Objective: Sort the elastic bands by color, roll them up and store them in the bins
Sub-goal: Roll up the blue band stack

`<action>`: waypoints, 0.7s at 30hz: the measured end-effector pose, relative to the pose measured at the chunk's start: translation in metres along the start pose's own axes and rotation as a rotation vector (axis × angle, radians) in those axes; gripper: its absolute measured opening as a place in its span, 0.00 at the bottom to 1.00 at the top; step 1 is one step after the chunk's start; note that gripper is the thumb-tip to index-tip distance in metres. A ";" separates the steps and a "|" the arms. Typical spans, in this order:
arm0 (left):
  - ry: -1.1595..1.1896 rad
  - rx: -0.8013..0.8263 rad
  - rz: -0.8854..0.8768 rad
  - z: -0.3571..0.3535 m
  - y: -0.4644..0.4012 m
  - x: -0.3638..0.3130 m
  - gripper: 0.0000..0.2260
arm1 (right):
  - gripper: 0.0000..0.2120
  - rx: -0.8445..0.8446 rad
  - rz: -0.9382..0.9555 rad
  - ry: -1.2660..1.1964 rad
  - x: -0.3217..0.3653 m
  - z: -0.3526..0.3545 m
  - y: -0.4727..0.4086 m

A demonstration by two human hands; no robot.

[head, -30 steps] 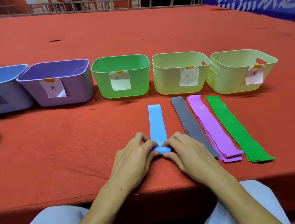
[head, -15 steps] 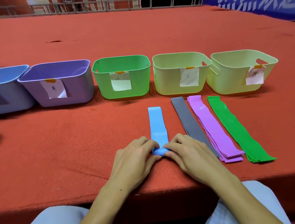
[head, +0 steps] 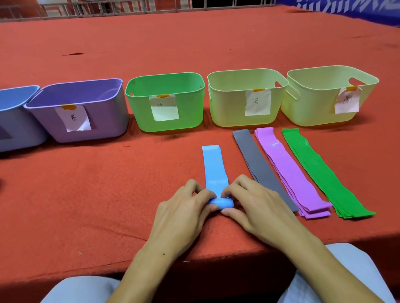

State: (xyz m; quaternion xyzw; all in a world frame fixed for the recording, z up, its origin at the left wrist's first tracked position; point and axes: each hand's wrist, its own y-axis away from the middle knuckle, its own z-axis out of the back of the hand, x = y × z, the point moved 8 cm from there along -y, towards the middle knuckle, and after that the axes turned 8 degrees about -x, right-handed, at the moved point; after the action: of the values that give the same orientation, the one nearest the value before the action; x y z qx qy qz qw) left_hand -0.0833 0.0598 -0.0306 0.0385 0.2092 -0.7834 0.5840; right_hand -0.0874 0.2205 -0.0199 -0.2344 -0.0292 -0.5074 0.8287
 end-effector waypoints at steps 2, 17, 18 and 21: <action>-0.005 0.006 0.005 -0.001 0.000 0.000 0.17 | 0.12 0.006 0.003 0.009 -0.001 -0.001 -0.001; 0.052 -0.057 0.005 0.004 0.002 -0.001 0.13 | 0.17 0.061 -0.011 0.012 -0.007 -0.005 0.000; 0.050 -0.054 0.002 0.004 0.002 -0.001 0.13 | 0.17 0.057 -0.015 0.002 -0.007 -0.005 0.000; 0.049 -0.042 0.003 0.005 0.001 -0.001 0.14 | 0.17 0.051 -0.031 -0.016 -0.007 -0.004 0.001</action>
State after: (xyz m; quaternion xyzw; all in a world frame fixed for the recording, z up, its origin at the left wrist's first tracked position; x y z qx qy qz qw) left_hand -0.0814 0.0586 -0.0264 0.0455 0.2397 -0.7768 0.5806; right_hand -0.0910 0.2254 -0.0258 -0.2169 -0.0525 -0.5174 0.8262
